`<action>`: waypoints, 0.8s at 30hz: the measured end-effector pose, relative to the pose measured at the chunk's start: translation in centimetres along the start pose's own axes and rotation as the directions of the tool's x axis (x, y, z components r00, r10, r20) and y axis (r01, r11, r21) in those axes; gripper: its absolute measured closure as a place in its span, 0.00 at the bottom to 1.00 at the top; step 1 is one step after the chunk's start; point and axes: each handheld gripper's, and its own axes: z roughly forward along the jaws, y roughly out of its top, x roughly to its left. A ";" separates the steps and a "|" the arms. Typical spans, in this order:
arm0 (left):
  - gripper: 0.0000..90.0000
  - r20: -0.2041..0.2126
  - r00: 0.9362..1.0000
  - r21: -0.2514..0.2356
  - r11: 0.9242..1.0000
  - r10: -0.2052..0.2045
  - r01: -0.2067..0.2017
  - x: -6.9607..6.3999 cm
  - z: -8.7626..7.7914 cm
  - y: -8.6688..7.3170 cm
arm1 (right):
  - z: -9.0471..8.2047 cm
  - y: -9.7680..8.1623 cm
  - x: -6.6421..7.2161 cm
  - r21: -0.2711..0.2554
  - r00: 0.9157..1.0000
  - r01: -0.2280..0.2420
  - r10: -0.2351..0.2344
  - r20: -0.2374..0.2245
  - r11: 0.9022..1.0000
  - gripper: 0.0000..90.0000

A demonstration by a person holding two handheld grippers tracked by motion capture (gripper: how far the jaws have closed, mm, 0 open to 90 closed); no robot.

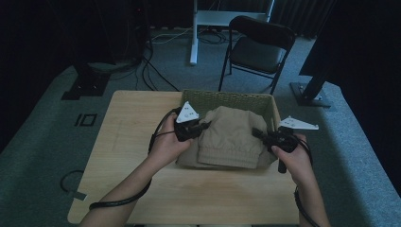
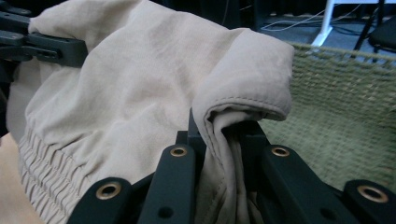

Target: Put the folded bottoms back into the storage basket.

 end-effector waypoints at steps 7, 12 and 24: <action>0.92 -0.010 1.000 -0.019 1.000 -0.012 0.012 1.9 1.0 1.4 | 1.1 1.9 -1.0 -0.007 1.000 -0.017 0.017 0.015 1.000 0.89; 0.92 -0.023 1.000 -0.030 1.000 0.004 -0.005 3.4 2.2 2.3 | 2.0 3.0 -1.8 -0.016 0.999 -0.032 0.033 0.024 0.999 0.89; 0.92 -0.057 0.998 -0.028 0.999 -0.029 0.028 6.1 5.1 2.7 | 4.9 4.7 -3.9 0.010 0.996 -0.045 0.044 0.077 0.999 0.89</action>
